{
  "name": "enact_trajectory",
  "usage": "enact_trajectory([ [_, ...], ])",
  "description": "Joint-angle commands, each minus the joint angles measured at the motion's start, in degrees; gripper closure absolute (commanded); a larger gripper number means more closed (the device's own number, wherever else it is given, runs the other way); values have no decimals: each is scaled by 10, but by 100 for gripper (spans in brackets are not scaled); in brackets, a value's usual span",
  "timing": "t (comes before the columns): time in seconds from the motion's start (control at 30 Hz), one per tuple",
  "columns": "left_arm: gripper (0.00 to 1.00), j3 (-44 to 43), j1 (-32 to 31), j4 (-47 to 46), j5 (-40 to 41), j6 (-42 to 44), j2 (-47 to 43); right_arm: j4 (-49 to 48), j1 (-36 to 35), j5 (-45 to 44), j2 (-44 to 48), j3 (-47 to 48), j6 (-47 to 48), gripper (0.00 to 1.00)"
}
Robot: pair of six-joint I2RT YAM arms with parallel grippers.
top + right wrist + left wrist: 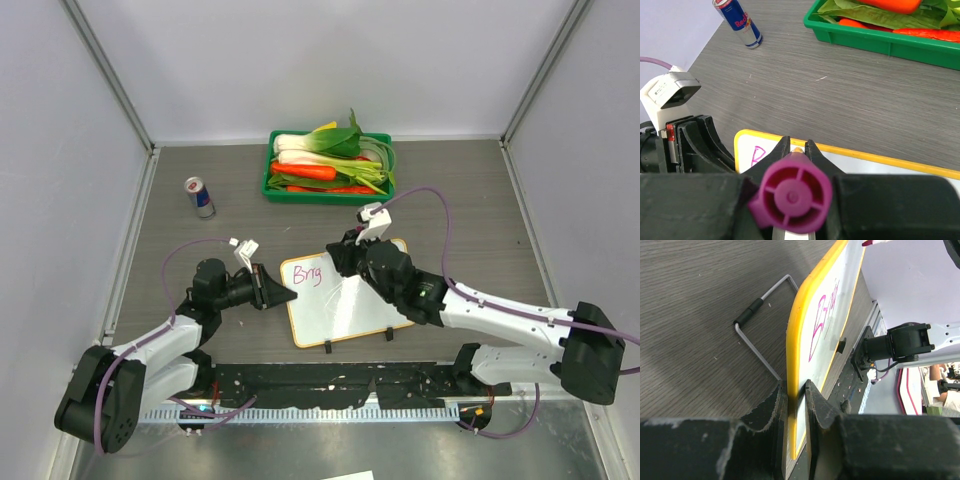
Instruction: Write a sentence on the whiteboard
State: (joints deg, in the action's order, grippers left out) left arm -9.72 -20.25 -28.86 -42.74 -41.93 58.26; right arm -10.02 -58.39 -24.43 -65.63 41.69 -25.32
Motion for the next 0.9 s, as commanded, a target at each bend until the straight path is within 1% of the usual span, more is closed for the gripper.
enact_trajectory([
  [0.0,100,1,-5,5,3,15,-7,-14,2,-14,-8,24,16,99],
  [0.3,100,1,-5,5,2,15,-4,-4,4,-22,-9,3,9,99],
  [0.87,100,0,-5,5,2,15,-3,4,5,7,-6,-34,-12,99],
])
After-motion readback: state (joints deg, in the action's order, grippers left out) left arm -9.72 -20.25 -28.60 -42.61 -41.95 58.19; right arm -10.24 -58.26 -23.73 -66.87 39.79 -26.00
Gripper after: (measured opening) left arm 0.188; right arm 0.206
